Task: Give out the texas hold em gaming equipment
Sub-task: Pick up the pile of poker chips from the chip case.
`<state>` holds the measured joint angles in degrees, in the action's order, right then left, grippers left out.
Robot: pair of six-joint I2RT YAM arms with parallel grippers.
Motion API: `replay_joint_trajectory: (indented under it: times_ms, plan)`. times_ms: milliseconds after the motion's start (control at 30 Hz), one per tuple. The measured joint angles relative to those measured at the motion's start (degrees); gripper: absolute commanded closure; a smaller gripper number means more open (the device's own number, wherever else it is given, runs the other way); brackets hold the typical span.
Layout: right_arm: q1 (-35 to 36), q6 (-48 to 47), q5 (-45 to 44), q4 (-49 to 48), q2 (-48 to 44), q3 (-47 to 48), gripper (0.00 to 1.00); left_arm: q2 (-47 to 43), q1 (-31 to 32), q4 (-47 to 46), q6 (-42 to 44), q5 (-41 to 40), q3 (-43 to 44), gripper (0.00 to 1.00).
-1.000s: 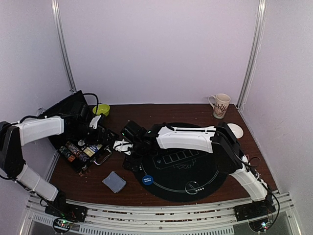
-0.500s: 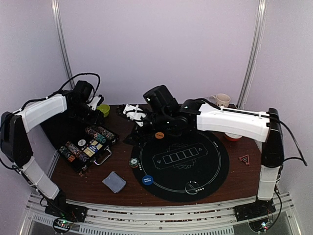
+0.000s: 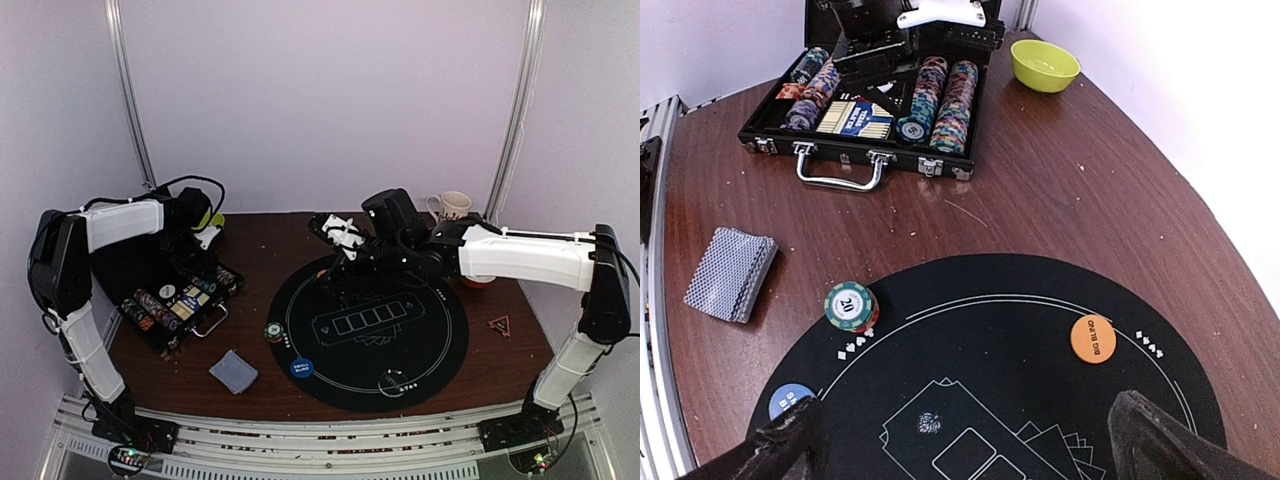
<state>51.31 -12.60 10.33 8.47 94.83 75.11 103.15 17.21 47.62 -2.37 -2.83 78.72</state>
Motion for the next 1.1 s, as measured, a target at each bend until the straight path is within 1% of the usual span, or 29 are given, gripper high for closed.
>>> replay_joint_trajectory:
  times_ms: [233,367,467,700,833,967,1100]
  plan:
    - [-0.46,1.33,0.42,-1.38,0.0,-0.7,0.0,3.65,1.64,-1.64,0.2,-4.17,0.04,0.6]
    - [-0.72,2.08,0.7,-1.55,0.0,-0.7,0.0,4.42,1.66,-2.62,0.13,-7.65,0.04,0.62]
    - [-0.9,2.43,0.94,-1.57,0.0,-0.7,0.0,4.44,1.66,-3.54,0.15,-8.55,0.04,0.64]
    - [-0.94,2.8,1.31,-1.51,0.09,-0.7,0.0,4.87,1.68,-5.53,0.15,-6.19,-1.11,0.64]
    - [-0.94,2.95,1.46,-1.36,0.22,-0.59,0.0,4.81,1.99,-6.19,0.17,-5.22,-1.79,0.67]
    - [-0.94,2.99,1.57,-1.33,0.63,-0.31,0.0,4.55,2.38,-6.21,0.15,-4.33,-2.19,0.67]
    - [-0.94,3.19,1.9,-1.01,1.49,0.46,0.0,4.52,3.1,-6.14,0.26,-4.61,-2.47,0.61]
